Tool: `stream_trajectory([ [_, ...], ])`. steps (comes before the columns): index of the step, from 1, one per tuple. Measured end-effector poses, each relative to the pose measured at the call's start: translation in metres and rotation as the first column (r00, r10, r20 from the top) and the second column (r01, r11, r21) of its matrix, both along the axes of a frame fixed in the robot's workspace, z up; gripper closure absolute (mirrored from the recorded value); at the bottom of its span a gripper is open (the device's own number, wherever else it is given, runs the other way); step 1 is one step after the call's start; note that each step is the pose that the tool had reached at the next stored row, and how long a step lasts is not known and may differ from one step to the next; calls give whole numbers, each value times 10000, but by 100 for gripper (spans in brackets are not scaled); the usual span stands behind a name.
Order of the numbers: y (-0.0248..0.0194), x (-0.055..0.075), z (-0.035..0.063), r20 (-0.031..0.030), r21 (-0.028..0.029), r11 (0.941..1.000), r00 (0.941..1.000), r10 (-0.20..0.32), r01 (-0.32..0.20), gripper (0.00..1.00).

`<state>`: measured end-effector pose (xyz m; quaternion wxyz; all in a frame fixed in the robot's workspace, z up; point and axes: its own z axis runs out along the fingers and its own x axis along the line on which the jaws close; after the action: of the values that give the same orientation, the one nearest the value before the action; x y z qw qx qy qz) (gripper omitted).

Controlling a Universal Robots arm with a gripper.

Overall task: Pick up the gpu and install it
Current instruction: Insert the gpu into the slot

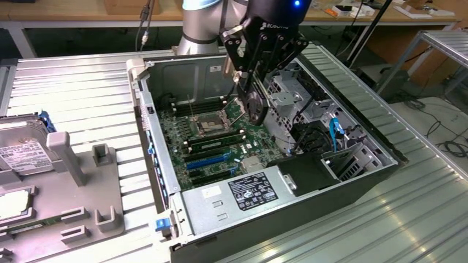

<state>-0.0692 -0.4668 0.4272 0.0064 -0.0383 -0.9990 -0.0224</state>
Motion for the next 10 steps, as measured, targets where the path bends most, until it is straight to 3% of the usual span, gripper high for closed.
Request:
stream_trajectory([
  [10,0,24,0,0,0,10000,10000,0,0,73],
])
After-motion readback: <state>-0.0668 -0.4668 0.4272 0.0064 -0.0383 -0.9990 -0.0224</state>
